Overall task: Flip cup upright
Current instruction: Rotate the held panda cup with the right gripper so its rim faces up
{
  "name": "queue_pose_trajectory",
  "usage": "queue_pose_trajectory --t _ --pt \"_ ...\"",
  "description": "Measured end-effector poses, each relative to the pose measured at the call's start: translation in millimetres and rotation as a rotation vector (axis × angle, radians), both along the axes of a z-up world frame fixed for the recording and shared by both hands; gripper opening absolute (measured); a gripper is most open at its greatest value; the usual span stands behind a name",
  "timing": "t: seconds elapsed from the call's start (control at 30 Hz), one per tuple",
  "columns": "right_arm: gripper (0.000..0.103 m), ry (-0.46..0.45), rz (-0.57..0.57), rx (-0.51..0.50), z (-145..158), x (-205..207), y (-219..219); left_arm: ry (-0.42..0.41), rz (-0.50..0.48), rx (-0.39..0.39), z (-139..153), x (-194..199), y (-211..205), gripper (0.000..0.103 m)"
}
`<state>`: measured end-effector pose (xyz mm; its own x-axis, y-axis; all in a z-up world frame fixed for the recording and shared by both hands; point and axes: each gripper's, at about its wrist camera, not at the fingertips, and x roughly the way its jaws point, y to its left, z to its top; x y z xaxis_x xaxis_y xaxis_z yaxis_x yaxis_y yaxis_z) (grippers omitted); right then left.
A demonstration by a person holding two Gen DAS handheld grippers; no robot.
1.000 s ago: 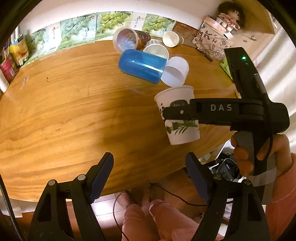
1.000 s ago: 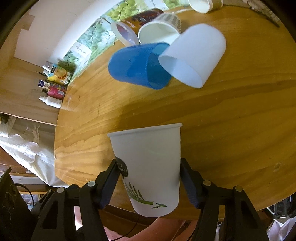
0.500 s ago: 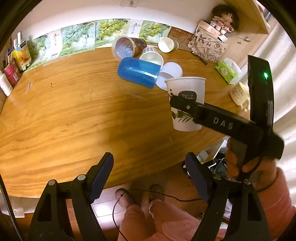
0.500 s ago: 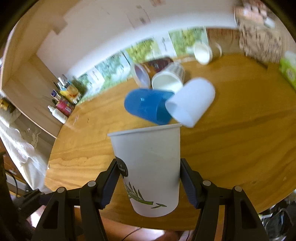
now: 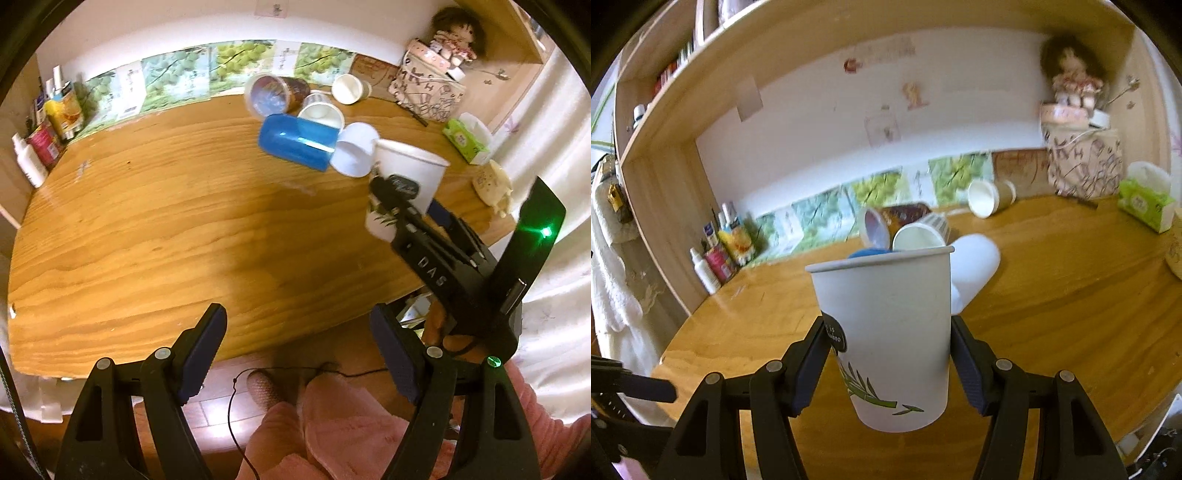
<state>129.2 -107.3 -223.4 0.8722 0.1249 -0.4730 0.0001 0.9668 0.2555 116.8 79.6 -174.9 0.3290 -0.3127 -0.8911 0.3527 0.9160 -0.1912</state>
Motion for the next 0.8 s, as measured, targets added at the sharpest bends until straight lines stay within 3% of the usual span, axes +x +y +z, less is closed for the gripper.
queue_pose_trajectory --t 0.1,0.43,0.8 --pt "0.064 -0.051 -0.036 0.002 -5 -4 -5 0.005 0.018 0.014 0 -3 5 0.083" --pt "0.064 -0.091 -0.089 0.07 -28 -6 -21 0.041 -0.006 0.088 -8 -8 -1 0.083" --pt "0.065 -0.119 -0.07 -0.004 -38 -11 -13 0.057 -0.086 0.122 -14 -18 -15 0.083"
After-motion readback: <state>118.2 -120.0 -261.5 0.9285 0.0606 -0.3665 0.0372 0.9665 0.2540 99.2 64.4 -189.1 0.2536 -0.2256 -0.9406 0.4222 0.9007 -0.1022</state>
